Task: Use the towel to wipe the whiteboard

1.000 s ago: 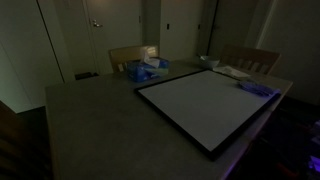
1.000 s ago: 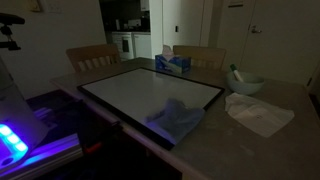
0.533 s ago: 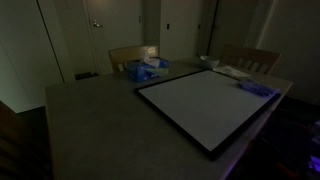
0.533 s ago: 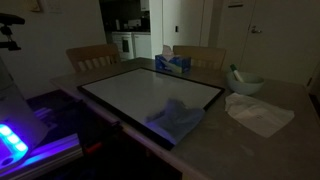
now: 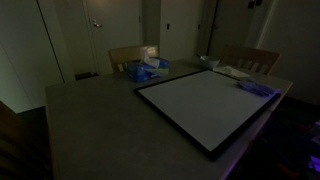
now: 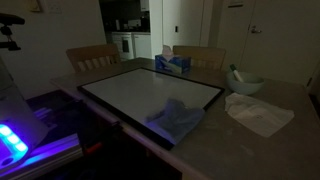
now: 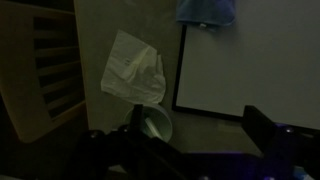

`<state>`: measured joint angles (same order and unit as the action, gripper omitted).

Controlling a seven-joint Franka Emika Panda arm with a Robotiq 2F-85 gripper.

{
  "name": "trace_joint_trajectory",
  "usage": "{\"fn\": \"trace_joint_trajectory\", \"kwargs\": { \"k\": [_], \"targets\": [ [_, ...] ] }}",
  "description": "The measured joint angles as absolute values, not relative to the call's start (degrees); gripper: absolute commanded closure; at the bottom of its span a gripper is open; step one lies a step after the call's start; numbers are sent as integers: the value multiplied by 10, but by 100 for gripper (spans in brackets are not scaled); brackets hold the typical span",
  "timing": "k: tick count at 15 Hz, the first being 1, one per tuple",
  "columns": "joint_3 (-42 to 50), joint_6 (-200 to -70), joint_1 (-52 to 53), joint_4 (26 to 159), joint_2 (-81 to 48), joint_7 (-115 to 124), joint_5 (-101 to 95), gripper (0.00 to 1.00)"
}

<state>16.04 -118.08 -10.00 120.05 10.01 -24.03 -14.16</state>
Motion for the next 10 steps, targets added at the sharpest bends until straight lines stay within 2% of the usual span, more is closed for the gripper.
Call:
{"fn": "trace_joint_trajectory", "kwargs": {
  "k": [2,10],
  "targets": [
    [162,-1227,-100,1191,69,-292,-113,0],
    [161,-1230,-101,1188,65,-292,-110,0]
  ]
}}
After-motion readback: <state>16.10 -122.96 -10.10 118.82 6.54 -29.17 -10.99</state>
